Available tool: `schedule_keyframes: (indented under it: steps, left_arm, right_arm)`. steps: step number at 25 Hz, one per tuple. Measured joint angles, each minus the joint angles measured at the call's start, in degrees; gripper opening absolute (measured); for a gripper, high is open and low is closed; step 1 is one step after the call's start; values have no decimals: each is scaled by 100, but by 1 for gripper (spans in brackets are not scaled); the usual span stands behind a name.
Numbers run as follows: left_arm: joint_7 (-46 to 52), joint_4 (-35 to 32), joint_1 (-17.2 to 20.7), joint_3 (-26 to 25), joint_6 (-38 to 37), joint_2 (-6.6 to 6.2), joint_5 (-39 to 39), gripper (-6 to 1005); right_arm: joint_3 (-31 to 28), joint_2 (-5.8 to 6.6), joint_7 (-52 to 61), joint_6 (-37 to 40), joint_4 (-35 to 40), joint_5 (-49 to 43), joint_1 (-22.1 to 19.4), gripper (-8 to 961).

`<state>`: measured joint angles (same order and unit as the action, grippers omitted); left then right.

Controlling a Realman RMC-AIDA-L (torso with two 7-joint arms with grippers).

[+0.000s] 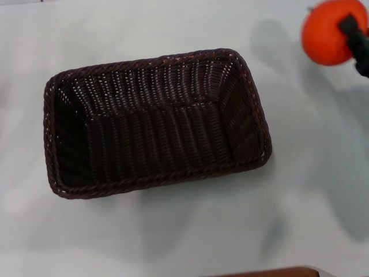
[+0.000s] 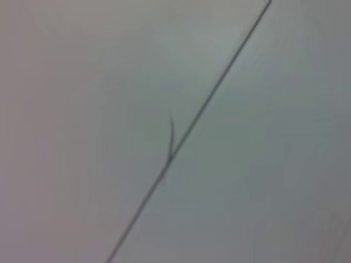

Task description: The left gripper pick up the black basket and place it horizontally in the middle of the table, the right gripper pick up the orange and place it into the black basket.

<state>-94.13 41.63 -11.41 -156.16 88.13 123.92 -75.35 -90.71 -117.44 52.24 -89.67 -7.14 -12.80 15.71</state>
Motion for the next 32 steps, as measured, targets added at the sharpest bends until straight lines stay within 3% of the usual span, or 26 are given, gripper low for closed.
schedule_keyframes:
  steps: [6, 10, 14, 20, 24, 27, 32]
  left_arm:
    - [-307, -413, -53, -304, -50, 0, 48, 905]
    - [-323, -575, -49, -405, -30, 6, 58, 905]
    - [-443, -736, 0, -463, 17, 12, 63, 905]
    - [-616, -906, 64, -514, 52, 17, 65, 905]
    - [-1093, -1030, 66, -531, 128, 16, 65, 905]
    - [-1835, -1285, 60, -559, 155, 16, 105, 905]
    - [-3171, -2179, -38, -850, 97, 13, 417, 905]
  right_arm:
    - [1002, -98, -130, -278, -913, -405, 92, 212]
    - [1193, -219, -235, -26, -1124, -1213, 369, 194]
    - [1342, -242, -216, 244, -1087, -1461, 563, 177]
    - [1146, -215, -128, 309, -1087, -1411, 529, 307]
    - [872, -212, -152, 325, -1031, -1409, 487, 529]
    - [282, -216, -168, 294, -917, -1410, 385, 655]
    - [-1272, -246, -417, 316, -408, -1206, 208, 796]
